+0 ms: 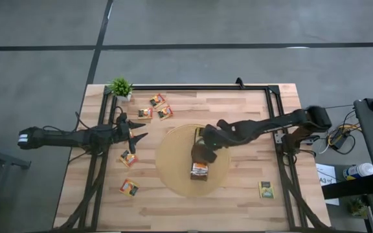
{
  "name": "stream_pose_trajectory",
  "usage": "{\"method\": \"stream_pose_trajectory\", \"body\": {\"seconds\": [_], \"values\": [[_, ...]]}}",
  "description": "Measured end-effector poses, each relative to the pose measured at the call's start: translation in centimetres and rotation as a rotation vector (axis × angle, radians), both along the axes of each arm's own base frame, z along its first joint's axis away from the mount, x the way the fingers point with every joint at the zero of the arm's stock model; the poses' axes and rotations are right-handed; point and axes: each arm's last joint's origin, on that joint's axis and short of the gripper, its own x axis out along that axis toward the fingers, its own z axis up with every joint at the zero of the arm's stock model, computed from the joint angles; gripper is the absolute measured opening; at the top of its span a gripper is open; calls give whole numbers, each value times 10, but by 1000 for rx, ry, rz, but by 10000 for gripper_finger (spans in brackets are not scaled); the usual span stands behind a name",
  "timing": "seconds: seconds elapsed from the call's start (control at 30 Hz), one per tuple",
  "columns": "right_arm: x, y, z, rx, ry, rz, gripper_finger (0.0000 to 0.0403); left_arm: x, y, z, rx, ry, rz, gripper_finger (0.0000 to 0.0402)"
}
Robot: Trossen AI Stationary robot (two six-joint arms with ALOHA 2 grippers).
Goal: Pick & Place Tea
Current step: Put the yellow tea bag into the top section of the wooden organizer
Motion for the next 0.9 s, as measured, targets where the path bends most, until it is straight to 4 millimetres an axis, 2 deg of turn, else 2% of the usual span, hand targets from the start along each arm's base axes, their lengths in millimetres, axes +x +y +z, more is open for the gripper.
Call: {"method": "stream_pose_trajectory", "body": {"seconds": [0.2, 0.4, 0.63, 0.9], "values": [[-30, 20, 32, 59, 55, -5, 8, 0, 0, 0, 0, 0, 0, 202], [-62, 35, 48, 230, 142, -25, 8, 0, 0, 0, 0, 0, 0, 202], [-80, 63, 56, 352, 179, 63, 9, 0, 0, 0, 0, 0, 0, 202], [-101, 108, 54, 404, 242, 184, 9, 0, 0, 0, 0, 1, 0, 202]]}}
